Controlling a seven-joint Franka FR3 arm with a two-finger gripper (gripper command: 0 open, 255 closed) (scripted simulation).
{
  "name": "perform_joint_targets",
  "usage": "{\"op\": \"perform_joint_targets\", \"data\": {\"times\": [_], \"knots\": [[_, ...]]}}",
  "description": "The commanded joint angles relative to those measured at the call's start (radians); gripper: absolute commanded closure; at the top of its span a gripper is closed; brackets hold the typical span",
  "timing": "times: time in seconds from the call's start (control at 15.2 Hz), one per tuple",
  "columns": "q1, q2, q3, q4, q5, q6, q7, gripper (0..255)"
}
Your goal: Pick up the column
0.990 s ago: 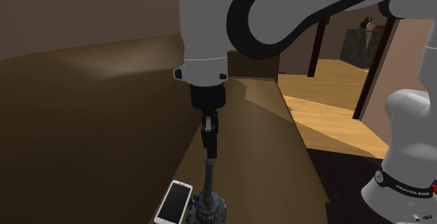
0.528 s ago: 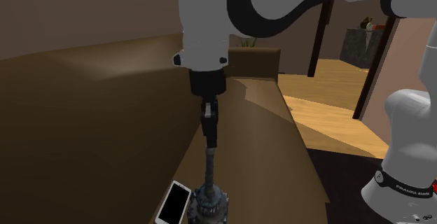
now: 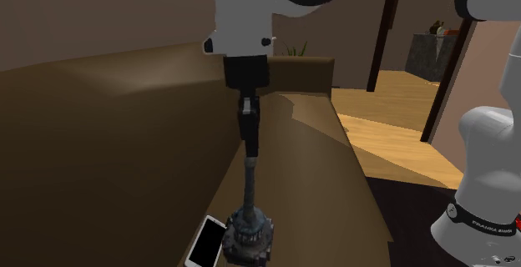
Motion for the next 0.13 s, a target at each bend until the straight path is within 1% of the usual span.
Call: {"op": "perform_joint_targets", "data": {"times": [0.0, 0.07], "knots": [[0.0, -0.001, 0.0, 0.013, 0.0, -0.014, 0.002, 255], [0.0, -0.001, 0.0, 0.013, 0.0, -0.014, 0.002, 255]]}}
